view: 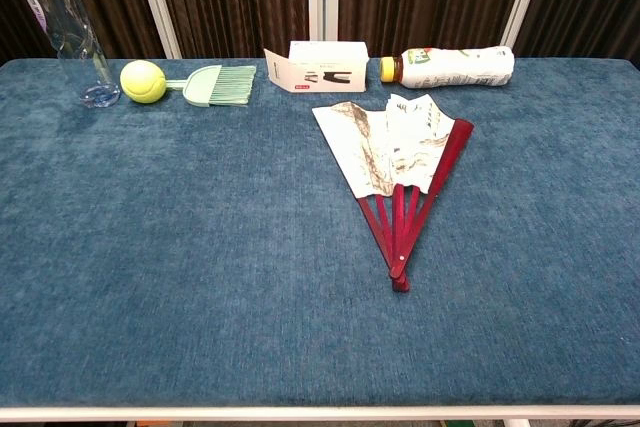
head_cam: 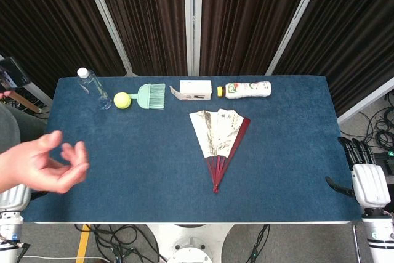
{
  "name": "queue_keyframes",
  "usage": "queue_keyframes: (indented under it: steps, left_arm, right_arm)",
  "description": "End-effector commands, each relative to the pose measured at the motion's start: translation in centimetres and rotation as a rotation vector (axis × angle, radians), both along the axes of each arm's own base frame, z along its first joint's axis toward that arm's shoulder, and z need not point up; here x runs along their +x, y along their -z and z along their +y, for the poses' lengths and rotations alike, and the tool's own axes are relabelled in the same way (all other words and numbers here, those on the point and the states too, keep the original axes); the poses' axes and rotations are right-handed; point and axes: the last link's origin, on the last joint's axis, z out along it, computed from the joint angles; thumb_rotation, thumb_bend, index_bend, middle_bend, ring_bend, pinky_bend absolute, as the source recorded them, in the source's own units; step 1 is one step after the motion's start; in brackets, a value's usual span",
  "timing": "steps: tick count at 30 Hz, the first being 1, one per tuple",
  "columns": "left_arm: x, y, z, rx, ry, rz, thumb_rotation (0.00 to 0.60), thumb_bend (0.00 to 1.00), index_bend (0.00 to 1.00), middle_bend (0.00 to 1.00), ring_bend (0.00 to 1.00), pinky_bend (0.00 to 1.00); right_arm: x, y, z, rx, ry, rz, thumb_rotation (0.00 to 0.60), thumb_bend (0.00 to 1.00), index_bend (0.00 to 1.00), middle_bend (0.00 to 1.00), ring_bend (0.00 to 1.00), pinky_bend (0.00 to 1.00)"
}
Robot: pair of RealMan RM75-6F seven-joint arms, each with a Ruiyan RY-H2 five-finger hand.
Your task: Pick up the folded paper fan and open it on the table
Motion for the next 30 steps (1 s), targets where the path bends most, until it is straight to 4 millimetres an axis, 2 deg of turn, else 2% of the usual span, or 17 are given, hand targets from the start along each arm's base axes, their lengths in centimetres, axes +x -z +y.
queue_keyframes:
  steps: [1,11,14,16,19,22,26,30]
  left_arm:
    - [0.0,0.0,0.0,0.001,-0.001,0.0,0.6,0.0,0.12,0.02,0.0,0.07]
    - [0.1,-0.1,-0.1,0.004,0.001,-0.002,0.6,0.0,0.12,0.02,0.0,0.07]
    - [0.2,-0.1,-0.1,0.005,0.002,-0.004,0.6,0.0,0.12,0.02,0.0,0.07]
    - [0.2,-0.1,0.0,0.004,0.005,-0.004,0.6,0.0,0.12,0.02,0.0,0.07]
    - [0.3,0.0,0.1,0.003,0.012,-0.005,0.6,0.0,0.12,0.02,0.0,0.07]
    - [0.4,0.0,0.1,0.003,0.017,-0.007,0.6,0.0,0.12,0.02,0.0,0.07]
    - [0.4,0.0,0.0,0.002,0.017,-0.006,0.6,0.0,0.12,0.02,0.0,0.07]
    - [0.3,0.0,-0.1,0.0,0.015,-0.008,0.6,0.0,0.12,0.02,0.0,0.07]
  right_arm:
    - [0.0,0.0,0.0,0.001,0.0,0.0,0.6,0.09,0.0,0.09,0.0,0.0]
    - [0.1,0.1,-0.1,0.01,-0.015,-0.008,0.6,0.09,0.0,0.09,0.0,0.0]
    - [0.7,0.3,-0.8,0.039,-0.045,-0.016,0.6,0.09,0.01,0.1,0.0,0.0]
    - [1.3,0.8,-1.9,0.077,-0.073,-0.021,0.6,0.09,0.07,0.15,0.0,0.0]
    - [2.6,2.4,-4.5,0.158,-0.128,-0.011,0.6,0.1,0.17,0.22,0.0,0.0]
    - [4.3,4.9,-7.6,0.238,-0.176,-0.002,0.6,0.11,0.23,0.24,0.0,0.0]
    - [6.7,9.5,-11.5,0.326,-0.212,-0.003,0.6,0.08,0.25,0.24,0.0,0.0]
    - [8.6,14.1,-13.8,0.375,-0.231,0.008,0.6,0.0,0.27,0.24,0.0,0.0]
